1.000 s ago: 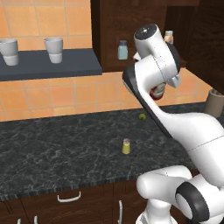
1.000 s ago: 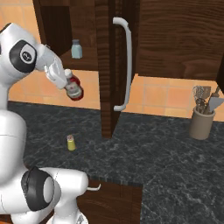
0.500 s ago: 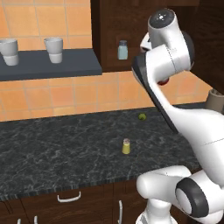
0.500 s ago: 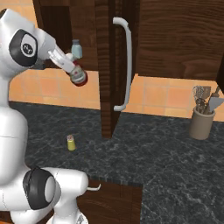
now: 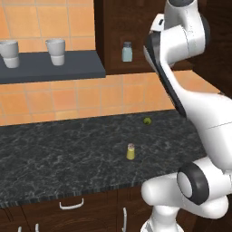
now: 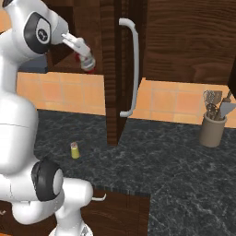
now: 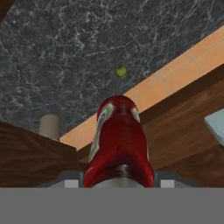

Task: Put the shaker and condiment bottle from the counter next to their counterparts in the cabinet.

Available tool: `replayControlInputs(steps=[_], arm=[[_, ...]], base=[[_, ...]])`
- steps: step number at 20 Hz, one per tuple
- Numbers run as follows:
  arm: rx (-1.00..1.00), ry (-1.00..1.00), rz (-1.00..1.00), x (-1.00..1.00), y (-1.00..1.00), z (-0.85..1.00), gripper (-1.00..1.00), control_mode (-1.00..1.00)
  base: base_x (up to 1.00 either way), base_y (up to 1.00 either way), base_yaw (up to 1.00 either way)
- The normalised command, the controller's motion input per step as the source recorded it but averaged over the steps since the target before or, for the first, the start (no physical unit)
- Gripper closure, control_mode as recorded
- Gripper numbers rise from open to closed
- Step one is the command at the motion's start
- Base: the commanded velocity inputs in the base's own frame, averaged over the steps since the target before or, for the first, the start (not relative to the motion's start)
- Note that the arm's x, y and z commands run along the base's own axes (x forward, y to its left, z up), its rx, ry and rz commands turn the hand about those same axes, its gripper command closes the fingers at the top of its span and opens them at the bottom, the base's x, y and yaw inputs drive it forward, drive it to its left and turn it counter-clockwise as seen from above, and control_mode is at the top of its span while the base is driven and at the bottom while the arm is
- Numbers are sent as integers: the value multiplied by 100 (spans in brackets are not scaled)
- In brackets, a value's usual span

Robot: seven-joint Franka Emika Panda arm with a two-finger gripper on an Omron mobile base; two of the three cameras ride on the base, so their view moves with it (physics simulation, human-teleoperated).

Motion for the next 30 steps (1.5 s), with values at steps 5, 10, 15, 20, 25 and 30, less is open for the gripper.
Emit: replayControlInputs(steps=[5,10,15,20,25,30], arm=[[-4,3,3,64,-16,11,100,-100],[-15,0,0,62,-28,-1,100,-100],[-5,0,0,26,-21,0,100,-100],[0,0,1,0,-21,-9,100,-100],[0,0,3,0,-16,-14,100,-100],[0,0,5,1,-7,-21,100,-100]], base=[[0,0,0],[0,0,0],[0,0,0],[0,0,0],[0,0,0],[0,0,0]])
